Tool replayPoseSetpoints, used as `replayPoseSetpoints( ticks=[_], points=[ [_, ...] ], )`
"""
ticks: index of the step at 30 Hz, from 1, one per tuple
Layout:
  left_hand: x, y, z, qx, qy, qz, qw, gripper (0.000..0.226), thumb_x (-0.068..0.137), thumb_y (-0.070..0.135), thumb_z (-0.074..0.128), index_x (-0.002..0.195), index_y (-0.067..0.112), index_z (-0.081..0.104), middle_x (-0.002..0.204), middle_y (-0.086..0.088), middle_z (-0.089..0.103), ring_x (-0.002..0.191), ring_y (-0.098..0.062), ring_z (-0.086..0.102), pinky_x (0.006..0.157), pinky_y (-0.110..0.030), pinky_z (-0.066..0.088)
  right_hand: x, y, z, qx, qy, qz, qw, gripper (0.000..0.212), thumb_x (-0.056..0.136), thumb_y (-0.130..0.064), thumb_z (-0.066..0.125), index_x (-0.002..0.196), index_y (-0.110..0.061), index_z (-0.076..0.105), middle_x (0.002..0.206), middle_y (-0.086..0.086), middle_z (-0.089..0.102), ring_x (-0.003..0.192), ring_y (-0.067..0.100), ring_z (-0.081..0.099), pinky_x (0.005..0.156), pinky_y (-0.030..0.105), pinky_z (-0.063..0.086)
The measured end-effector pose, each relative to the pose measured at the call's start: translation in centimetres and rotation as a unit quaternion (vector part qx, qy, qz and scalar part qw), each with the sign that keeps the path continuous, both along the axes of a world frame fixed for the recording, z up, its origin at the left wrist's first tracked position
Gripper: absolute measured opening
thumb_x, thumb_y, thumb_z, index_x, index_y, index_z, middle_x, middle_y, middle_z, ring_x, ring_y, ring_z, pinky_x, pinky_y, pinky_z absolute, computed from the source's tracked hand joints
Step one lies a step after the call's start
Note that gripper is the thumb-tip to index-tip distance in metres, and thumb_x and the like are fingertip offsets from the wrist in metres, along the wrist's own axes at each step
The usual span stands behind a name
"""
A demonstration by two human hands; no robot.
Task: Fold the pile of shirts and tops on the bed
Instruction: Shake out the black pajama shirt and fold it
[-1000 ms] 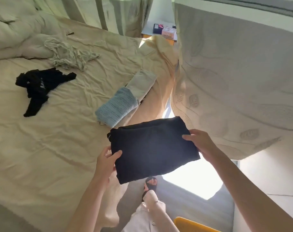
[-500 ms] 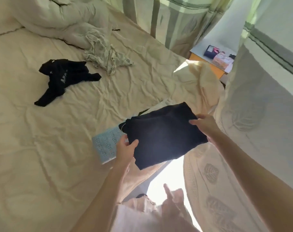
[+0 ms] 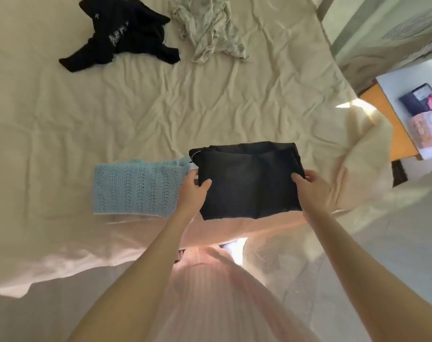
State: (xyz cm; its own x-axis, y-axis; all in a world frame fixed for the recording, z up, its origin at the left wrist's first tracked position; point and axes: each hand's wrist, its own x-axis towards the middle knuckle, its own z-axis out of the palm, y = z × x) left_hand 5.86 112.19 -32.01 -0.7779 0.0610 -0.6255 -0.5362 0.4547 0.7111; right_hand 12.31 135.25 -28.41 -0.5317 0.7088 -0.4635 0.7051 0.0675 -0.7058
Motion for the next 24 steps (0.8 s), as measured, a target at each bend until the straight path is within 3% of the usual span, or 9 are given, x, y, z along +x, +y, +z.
replayPoseSetpoints(
  ticks=[2,5,9,12,15,18,20,22,24],
  points=[
    [-0.3,0.3,-1.1,-0.013,0.014,0.008,1.0,0.043,0.095,0.028,0.053,0.135,0.019,0.042,0.128,-0.002,0.053,0.115,-0.022,0.051,0.099,-0.042,0.045,-0.5,0.5,-1.4,0.004,0.014,0.011,1.0,0.012,0.09,-0.019,0.052,0.08,-0.022,0.058,0.08,-0.002,0.061,0.082,0.019,0.058,0.075,0.033,0.05],
    [-0.1,0.6,-2.9,-0.049,0.015,0.019,0.999,0.043,0.095,0.026,0.053,0.135,0.016,0.043,0.131,-0.002,0.052,0.119,-0.022,0.049,0.101,-0.042,0.043,-0.9,0.9,-3.4,-0.001,0.009,0.029,1.0,0.011,0.09,-0.018,0.051,0.085,-0.014,0.06,0.077,-0.002,0.059,0.078,0.018,0.056,0.07,0.03,0.047],
    [0.3,1.0,-4.6,-0.097,0.028,0.038,0.994,0.039,0.094,0.021,0.053,0.132,0.013,0.046,0.129,-0.004,0.055,0.118,-0.024,0.051,0.1,-0.042,0.042,-1.1,1.0,-6.0,-0.01,-0.014,0.072,0.997,0.012,0.09,-0.018,0.054,0.087,-0.01,0.062,0.081,0.003,0.062,0.083,0.024,0.059,0.076,0.038,0.049],
    [0.5,1.0,-4.9,-0.086,0.074,0.052,0.992,0.036,0.095,0.019,0.052,0.13,0.011,0.047,0.129,-0.003,0.055,0.119,-0.022,0.05,0.098,-0.033,0.041,-1.1,1.2,-6.3,-0.002,0.024,0.06,0.998,0.015,0.091,-0.018,0.054,0.085,-0.007,0.062,0.077,0.002,0.061,0.077,0.018,0.056,0.071,0.032,0.046],
    [0.8,0.6,-5.2,-0.123,0.094,0.069,0.986,0.043,0.097,0.023,0.05,0.137,0.01,0.043,0.138,-0.007,0.05,0.128,-0.023,0.045,0.105,-0.036,0.038,-1.3,1.5,-6.7,-0.003,0.043,0.057,0.997,0.017,0.091,-0.018,0.054,0.086,-0.005,0.063,0.076,0.003,0.06,0.076,0.019,0.055,0.068,0.027,0.043],
    [0.2,0.7,-5.1,-0.191,0.097,0.014,0.977,0.052,0.098,0.019,0.047,0.146,0.015,0.029,0.142,-0.008,0.044,0.127,-0.028,0.045,0.103,-0.038,0.037,-2.2,2.0,-8.3,-0.043,-0.02,0.087,0.995,0.018,0.094,-0.019,0.051,0.101,-0.007,0.062,0.091,0.004,0.062,0.094,0.026,0.06,0.071,0.029,0.046],
    [-0.1,1.2,-4.7,-0.241,0.134,-0.039,0.96,0.063,0.096,0.012,0.047,0.15,0.021,0.015,0.144,-0.009,0.039,0.125,-0.029,0.045,0.1,-0.042,0.04,-2.8,2.2,-9.4,-0.053,-0.067,0.088,0.992,0.036,0.095,-0.023,0.049,0.128,-0.009,0.051,0.122,0.008,0.058,0.116,0.027,0.054,0.089,0.034,0.047],
    [0.7,2.1,-4.2,-0.268,0.196,-0.084,0.94,0.064,0.094,0.009,0.049,0.149,0.019,0.017,0.149,-0.01,0.032,0.132,-0.029,0.038,0.103,-0.043,0.039,-3.0,1.9,-9.7,0.047,-0.075,0.124,0.988,0.05,0.095,-0.024,0.048,0.142,-0.01,0.037,0.143,0.011,0.041,0.131,0.028,0.041,0.107,0.039,0.037],
    [2.0,2.9,-4.7,-0.307,0.256,-0.181,0.899,0.064,0.089,0.011,0.058,0.146,0.016,0.029,0.151,-0.016,0.029,0.136,-0.036,0.032,0.106,-0.049,0.036,-2.6,0.8,-9.5,0.228,-0.001,0.253,0.94,0.049,0.093,-0.018,0.049,0.14,-0.008,0.039,0.145,0.014,0.039,0.133,0.03,0.037,0.109,0.043,0.031]
  ],
)
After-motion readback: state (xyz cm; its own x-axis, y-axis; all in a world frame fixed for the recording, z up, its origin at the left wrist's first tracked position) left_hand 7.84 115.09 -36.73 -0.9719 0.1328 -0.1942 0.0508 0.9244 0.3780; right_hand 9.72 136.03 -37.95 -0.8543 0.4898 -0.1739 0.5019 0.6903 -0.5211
